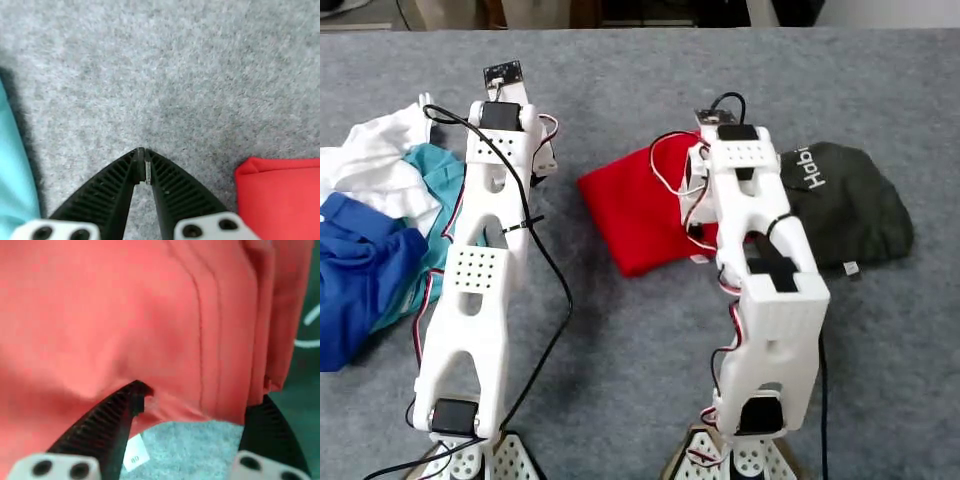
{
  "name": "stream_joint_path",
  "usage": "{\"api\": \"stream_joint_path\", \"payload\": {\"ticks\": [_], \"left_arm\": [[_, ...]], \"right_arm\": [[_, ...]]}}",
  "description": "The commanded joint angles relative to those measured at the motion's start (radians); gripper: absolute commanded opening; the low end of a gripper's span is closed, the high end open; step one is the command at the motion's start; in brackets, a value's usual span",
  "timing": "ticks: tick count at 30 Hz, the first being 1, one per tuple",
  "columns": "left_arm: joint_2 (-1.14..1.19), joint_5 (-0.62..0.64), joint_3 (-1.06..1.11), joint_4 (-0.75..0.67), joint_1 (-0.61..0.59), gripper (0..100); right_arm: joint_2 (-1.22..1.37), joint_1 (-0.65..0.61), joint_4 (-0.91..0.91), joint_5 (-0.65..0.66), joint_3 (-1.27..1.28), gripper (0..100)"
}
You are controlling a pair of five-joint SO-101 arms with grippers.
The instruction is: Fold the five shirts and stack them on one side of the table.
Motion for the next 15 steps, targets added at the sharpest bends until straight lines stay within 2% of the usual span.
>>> {"api": "stream_joint_path", "payload": {"ticks": [1, 8, 13, 15], "left_arm": [[-0.015, -0.009, -0.011, -0.009, -0.009, 2], [-0.015, -0.009, -0.011, -0.009, -0.011, 2], [-0.015, -0.009, -0.011, -0.009, -0.011, 2], [-0.015, -0.009, -0.011, -0.009, -0.011, 2]], "right_arm": [[0.074, 0.007, 0.002, -0.012, -0.082, 32.2], [0.150, 0.035, 0.064, -0.012, -0.211, 29.6], [0.154, 0.030, 0.118, 0.057, -0.223, 4.8], [0.151, 0.033, 0.135, 0.068, -0.223, 2.6]]}}
